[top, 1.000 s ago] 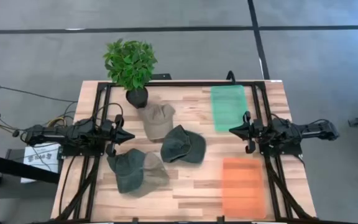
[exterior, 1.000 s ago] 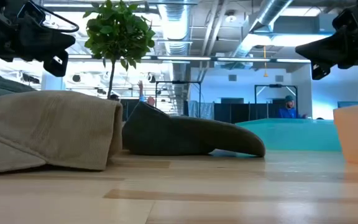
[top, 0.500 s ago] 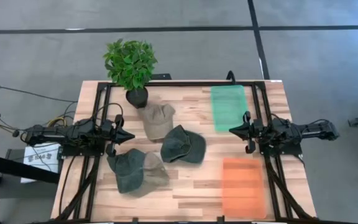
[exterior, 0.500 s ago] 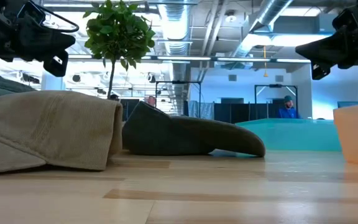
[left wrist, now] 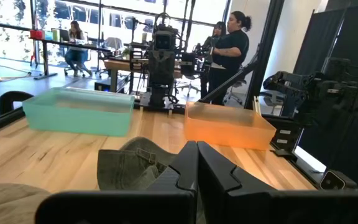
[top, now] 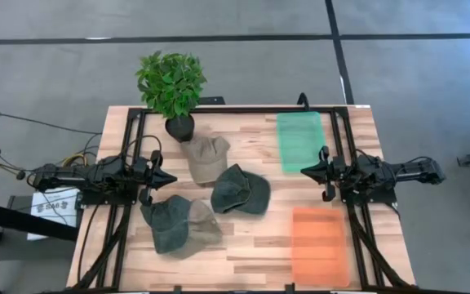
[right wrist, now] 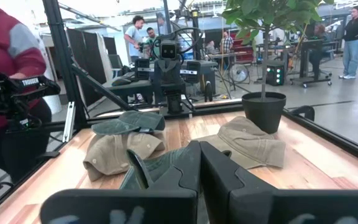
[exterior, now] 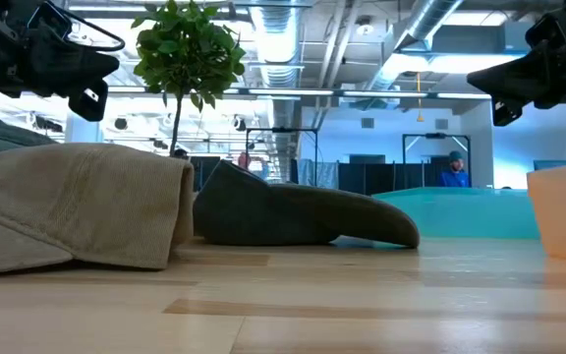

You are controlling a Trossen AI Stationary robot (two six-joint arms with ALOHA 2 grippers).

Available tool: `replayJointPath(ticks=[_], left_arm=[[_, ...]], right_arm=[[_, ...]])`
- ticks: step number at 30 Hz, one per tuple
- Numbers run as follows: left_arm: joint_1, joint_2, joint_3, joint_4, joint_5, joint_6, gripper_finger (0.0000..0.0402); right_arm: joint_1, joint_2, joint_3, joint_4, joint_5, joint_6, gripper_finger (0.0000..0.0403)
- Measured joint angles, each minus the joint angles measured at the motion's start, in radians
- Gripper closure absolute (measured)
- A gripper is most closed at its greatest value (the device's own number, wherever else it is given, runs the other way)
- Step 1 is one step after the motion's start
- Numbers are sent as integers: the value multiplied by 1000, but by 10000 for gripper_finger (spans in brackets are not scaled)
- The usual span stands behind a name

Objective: Pick & Place hat

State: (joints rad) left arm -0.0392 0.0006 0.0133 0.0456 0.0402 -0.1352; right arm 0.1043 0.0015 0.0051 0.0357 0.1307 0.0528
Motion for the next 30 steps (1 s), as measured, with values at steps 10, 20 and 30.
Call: replayJointPath(ticks=[10, 20, 30], left_arm=[[0, 0, 0, 0, 0, 0, 401], [0, 0, 0, 16, -48, 0, 401], [-2, 0, 0, 17, -36, 0, 401]], right_arm=[[0, 0, 0, 0, 0, 0, 403], [0, 0, 0, 0, 0, 0, 403], [0, 0, 0, 0, 0, 0, 403]])
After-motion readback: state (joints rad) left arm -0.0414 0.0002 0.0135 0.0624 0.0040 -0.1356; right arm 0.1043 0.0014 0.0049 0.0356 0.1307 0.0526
